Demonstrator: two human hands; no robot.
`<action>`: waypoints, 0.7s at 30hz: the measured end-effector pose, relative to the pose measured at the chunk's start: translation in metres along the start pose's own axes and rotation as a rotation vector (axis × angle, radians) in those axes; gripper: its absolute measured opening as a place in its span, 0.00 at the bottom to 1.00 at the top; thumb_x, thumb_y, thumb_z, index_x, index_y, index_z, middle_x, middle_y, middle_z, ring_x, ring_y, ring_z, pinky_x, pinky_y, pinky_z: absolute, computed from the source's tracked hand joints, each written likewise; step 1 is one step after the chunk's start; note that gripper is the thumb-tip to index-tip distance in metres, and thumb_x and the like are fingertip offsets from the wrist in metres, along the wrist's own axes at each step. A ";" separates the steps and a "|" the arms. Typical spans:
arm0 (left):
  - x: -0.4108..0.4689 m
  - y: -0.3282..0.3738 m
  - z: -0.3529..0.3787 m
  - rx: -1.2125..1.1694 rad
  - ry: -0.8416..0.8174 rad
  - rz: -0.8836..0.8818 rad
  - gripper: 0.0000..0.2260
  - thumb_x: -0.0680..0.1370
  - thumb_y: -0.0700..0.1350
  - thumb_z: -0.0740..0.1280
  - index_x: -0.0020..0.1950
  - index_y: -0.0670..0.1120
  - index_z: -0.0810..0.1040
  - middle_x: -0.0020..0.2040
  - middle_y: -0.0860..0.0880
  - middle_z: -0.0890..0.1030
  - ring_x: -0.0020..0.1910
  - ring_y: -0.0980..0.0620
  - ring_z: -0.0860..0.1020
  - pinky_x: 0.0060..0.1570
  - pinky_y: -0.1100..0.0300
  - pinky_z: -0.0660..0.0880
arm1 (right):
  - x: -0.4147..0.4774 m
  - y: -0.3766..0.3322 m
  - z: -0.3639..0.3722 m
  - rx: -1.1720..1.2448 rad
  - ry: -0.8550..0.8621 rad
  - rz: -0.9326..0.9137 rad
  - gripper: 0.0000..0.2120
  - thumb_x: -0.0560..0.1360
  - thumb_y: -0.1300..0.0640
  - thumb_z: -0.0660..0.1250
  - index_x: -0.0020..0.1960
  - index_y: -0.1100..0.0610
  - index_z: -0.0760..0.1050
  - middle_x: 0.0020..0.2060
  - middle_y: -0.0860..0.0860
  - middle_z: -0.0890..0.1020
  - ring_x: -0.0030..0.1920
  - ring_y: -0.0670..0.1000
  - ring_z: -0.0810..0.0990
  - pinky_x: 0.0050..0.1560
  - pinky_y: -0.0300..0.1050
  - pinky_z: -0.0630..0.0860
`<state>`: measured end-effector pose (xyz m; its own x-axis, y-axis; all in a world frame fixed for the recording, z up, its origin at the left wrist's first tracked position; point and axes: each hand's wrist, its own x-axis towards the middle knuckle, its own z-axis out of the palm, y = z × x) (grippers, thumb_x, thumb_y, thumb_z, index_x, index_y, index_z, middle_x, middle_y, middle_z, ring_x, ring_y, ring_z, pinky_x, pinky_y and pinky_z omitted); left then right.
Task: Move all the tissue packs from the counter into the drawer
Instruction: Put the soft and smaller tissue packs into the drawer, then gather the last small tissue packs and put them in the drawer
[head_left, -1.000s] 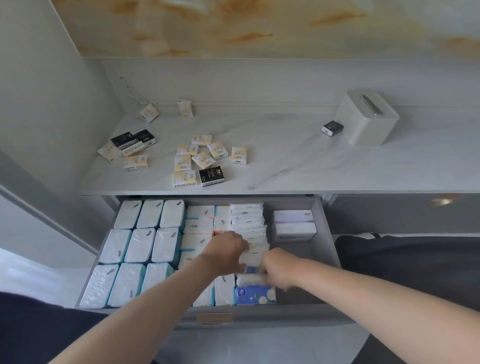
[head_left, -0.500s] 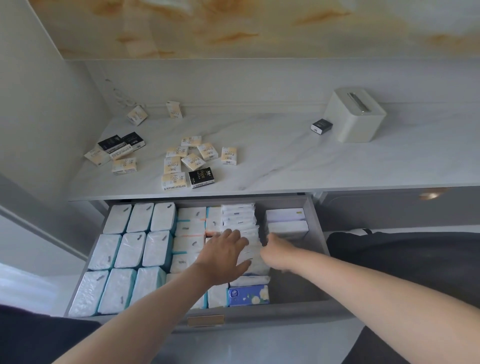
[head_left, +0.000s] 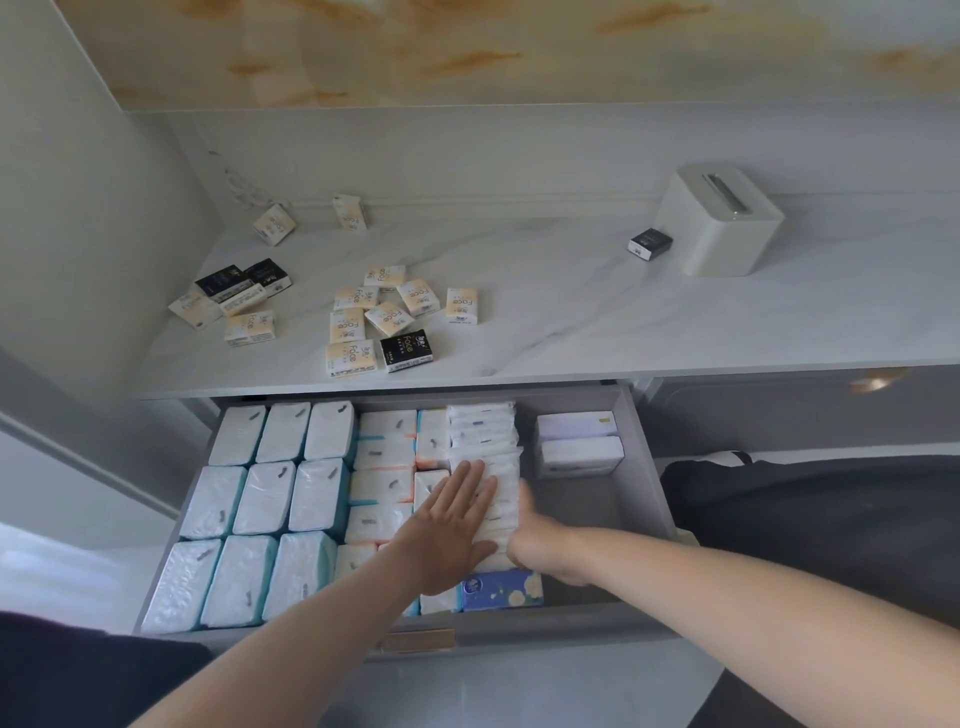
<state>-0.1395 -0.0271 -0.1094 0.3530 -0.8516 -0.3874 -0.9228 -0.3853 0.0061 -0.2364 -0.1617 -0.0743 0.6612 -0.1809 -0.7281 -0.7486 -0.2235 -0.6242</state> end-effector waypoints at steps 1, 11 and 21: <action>0.001 -0.001 -0.001 0.004 -0.017 0.000 0.33 0.81 0.63 0.39 0.77 0.46 0.29 0.76 0.45 0.28 0.75 0.45 0.28 0.76 0.49 0.36 | 0.000 -0.001 -0.003 -0.052 -0.026 -0.016 0.47 0.73 0.64 0.62 0.79 0.47 0.33 0.69 0.53 0.70 0.59 0.51 0.72 0.50 0.41 0.72; 0.015 -0.037 -0.075 -0.264 0.411 -0.031 0.14 0.81 0.51 0.60 0.66 0.51 0.75 0.62 0.50 0.76 0.62 0.49 0.72 0.61 0.54 0.69 | 0.000 -0.073 -0.042 -0.891 0.537 -0.370 0.22 0.76 0.60 0.63 0.69 0.54 0.66 0.63 0.55 0.70 0.59 0.58 0.76 0.52 0.51 0.74; -0.002 -0.144 -0.104 -0.362 0.691 -0.551 0.20 0.75 0.36 0.62 0.67 0.48 0.74 0.65 0.47 0.73 0.63 0.45 0.69 0.60 0.52 0.69 | 0.046 -0.165 -0.037 -0.909 0.487 -0.633 0.31 0.78 0.60 0.60 0.79 0.46 0.58 0.77 0.54 0.60 0.72 0.59 0.65 0.66 0.55 0.70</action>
<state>0.0092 -0.0071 -0.0133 0.8441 -0.4941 0.2083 -0.5362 -0.7829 0.3155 -0.0806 -0.1691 0.0052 0.9937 -0.0942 -0.0609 -0.1070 -0.9590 -0.2625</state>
